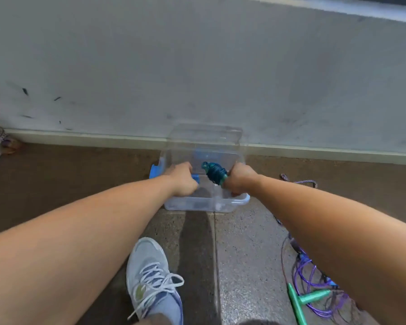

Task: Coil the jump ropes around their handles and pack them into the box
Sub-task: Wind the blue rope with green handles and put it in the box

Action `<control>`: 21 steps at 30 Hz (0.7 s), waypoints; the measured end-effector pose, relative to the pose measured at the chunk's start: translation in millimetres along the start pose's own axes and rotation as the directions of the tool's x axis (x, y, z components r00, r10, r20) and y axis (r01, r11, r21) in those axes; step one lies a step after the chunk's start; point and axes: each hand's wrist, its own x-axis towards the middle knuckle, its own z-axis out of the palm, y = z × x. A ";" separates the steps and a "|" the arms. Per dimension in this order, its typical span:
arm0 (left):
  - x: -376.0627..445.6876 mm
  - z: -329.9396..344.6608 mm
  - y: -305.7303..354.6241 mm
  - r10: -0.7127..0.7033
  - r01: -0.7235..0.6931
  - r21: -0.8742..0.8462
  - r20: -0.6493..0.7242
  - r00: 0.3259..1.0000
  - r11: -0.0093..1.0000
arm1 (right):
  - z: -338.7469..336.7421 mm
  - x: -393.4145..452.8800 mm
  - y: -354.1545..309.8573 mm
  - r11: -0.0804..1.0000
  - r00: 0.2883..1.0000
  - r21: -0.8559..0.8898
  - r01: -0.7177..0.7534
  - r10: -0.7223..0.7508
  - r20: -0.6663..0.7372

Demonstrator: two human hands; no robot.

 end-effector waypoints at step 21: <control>67.9 80.9 -18.6 -0.081 -0.032 0.475 0.217 0.973 0.880 | 74.9 99.7 7.9 0.562 0.893 0.719 -0.409 0.411 0.186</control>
